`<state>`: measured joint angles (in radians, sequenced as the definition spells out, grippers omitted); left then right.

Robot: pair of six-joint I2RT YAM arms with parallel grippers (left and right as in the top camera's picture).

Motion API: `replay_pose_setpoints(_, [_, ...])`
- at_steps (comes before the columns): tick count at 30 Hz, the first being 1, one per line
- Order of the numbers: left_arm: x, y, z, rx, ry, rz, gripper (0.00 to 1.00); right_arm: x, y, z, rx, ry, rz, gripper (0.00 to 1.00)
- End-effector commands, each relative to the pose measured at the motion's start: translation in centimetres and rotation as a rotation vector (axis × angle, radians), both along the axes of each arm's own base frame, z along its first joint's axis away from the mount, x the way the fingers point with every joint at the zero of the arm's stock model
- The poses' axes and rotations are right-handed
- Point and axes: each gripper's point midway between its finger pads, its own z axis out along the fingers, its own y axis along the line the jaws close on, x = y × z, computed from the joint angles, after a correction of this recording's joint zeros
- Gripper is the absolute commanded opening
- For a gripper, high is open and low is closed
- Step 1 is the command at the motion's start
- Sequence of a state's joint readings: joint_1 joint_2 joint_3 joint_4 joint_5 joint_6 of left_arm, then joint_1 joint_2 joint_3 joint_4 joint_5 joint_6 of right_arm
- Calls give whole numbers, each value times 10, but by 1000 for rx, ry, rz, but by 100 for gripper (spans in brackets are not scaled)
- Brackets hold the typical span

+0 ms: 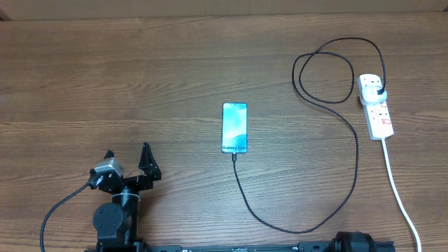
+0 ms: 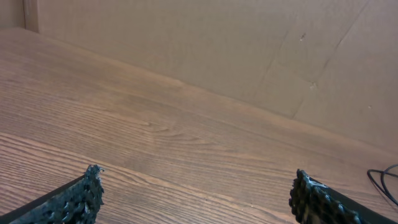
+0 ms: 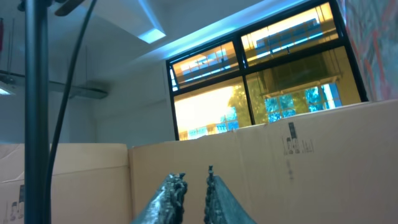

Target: Plug charger to phone and switch on socket

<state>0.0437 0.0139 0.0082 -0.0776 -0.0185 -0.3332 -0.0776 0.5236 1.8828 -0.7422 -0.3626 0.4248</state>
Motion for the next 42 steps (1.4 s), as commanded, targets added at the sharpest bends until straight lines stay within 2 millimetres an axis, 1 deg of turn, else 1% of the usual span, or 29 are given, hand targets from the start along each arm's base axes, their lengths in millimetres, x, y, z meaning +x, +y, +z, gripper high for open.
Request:
replay_pose_setpoints(1, [0, 0, -1, 22, 2, -2, 100, -8, 1, 0, -10, -21, 5, 18])
replay_pose_setpoints(6, [0, 0, -1, 22, 2, -1, 100, -18, 2, -1, -12, -41, 4, 19])
replay_pose_setpoints(8, [0, 0, -1, 22, 2, -1, 100, -23, 2, -4, -12, -51, 4, 21])
replay_pose_setpoints(11, [0, 0, -1, 22, 2, -1, 100, -33, -2, -9, 4, -78, -1, 23])
replay_pose_setpoints(14, [0, 0, -1, 22, 2, -1, 100, -50, -11, -19, 38, -129, -21, 25])
replay_pose_setpoints(16, [0, 0, -1, 22, 2, -1, 100, -67, -16, -29, 55, -180, -35, 26])
replay_pose_setpoints(19, [0, 0, -1, 22, 2, -1, 100, -93, -16, -45, 56, -254, -28, 26])
replay_pose_setpoints(22, [0, 0, -1, 22, 2, -1, 100, -110, -17, -51, 58, -293, -12, 26])
replay_pose_setpoints(27, [0, 0, -1, 22, 2, -1, 100, -115, -19, -51, 59, -304, -3, 27])
replay_pose_setpoints(30, [0, 0, -1, 22, 2, -2, 100, -122, -18, -54, 58, -319, -5, 27])
replay_pose_setpoints(33, [0, 0, -1, 22, 2, -1, 100, -138, -18, -60, 59, -352, -5, 28])
replay_pose_setpoints(36, [0, 0, -1, 23, 2, -2, 99, -161, -19, -72, 65, -404, -9, 29])
replay_pose_setpoints(37, [0, 0, -1, 22, 2, -1, 100, -165, -20, -73, 69, -410, -12, 29])
replay_pose_setpoints(38, [0, 0, -1, 22, 2, -1, 100, -173, -20, -72, 69, -426, -12, 31])
replay_pose_setpoints(40, [0, 0, -1, 22, 2, -1, 100, -175, -22, -72, 73, -431, -24, 33])
replay_pose_setpoints(42, [0, 0, -1, 23, 2, -2, 100, -176, -24, -71, 80, -434, -30, 36])
